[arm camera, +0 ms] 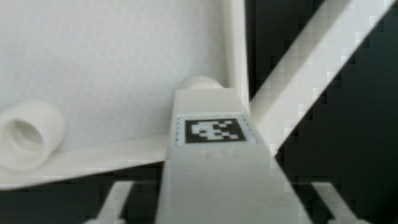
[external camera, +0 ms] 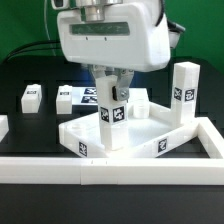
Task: Assemble desk
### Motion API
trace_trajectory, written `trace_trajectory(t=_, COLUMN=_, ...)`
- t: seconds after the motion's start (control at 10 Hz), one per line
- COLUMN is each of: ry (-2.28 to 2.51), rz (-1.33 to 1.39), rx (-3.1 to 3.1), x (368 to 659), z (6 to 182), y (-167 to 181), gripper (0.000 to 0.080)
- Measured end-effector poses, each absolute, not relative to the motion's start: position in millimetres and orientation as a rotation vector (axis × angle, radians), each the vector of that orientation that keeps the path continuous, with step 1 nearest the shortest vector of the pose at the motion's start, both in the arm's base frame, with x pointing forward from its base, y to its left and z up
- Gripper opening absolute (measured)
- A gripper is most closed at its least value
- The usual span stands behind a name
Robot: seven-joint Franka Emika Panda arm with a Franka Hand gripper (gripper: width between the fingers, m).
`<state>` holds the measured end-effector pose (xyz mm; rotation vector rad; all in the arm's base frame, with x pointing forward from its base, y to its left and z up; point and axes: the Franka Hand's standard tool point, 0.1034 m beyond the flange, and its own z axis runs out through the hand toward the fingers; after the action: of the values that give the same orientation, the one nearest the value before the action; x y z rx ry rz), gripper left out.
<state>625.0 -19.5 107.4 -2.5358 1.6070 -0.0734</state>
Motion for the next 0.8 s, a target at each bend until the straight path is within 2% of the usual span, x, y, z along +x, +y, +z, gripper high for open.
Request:
trace_trajectory(t=0.5, ry=1.853, rz=-0.024, rx=-2.341, x=624.7, z=106.5, y=-16.7, gripper=0.0288)
trace_trajectory(t=0.6, ry=1.827, rz=-0.026, rx=-2.361, x=624.7, z=106.5, y=-16.6, gripper=0.0497)
trace_trajectory(t=0.7, ry=1.769, rz=-0.032, rx=-2.406, x=624.7, z=106.6, y=-16.7, gripper=0.0616)
trace_trajectory(t=0.8, ry=1.626, rz=-0.048, rx=-2.513, x=624.8, z=106.7, y=-16.1, gripper=0.0616)
